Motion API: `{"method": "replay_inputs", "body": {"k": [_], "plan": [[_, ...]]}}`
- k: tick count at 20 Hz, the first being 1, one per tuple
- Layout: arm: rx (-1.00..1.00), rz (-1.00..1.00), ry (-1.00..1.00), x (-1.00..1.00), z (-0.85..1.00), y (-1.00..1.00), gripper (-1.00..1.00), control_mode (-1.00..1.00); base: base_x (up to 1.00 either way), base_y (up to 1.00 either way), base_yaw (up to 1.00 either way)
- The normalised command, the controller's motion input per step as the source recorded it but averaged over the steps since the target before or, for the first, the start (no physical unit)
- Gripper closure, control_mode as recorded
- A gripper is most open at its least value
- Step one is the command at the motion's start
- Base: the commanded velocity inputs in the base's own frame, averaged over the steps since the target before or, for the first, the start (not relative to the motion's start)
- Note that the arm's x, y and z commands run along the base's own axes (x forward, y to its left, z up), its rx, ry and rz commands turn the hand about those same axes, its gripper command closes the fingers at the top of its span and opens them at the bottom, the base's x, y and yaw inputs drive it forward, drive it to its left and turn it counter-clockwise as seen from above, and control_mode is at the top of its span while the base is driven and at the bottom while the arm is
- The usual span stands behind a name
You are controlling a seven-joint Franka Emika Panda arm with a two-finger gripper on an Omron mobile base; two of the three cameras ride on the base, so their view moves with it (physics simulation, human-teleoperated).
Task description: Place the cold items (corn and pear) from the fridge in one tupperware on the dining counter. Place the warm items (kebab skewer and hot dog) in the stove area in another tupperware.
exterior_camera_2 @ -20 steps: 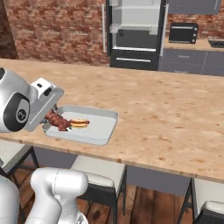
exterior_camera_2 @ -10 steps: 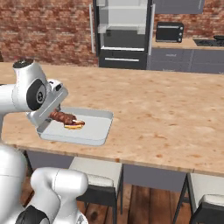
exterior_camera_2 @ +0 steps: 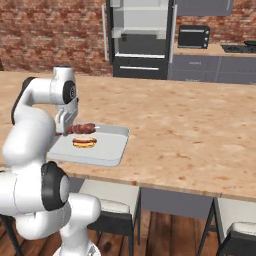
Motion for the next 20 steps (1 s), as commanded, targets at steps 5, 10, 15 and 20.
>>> {"method": "replay_inputs", "body": {"k": [5,10,15,20], "plan": [[-0.08,0.00,0.15,0.37,-0.58,0.27,1.00,-1.00,0.00,0.00,0.00],[-0.02,0.00,0.00,0.34,-0.58,0.07,1.00,-1.00,0.00,0.00,0.00],[0.00,-0.01,0.00,0.32,-0.52,0.00,1.00,-1.00,0.00,0.00,0.00],[0.00,-0.01,0.00,0.41,-0.47,0.00,1.00,-1.00,0.00,0.00,0.00]]}}
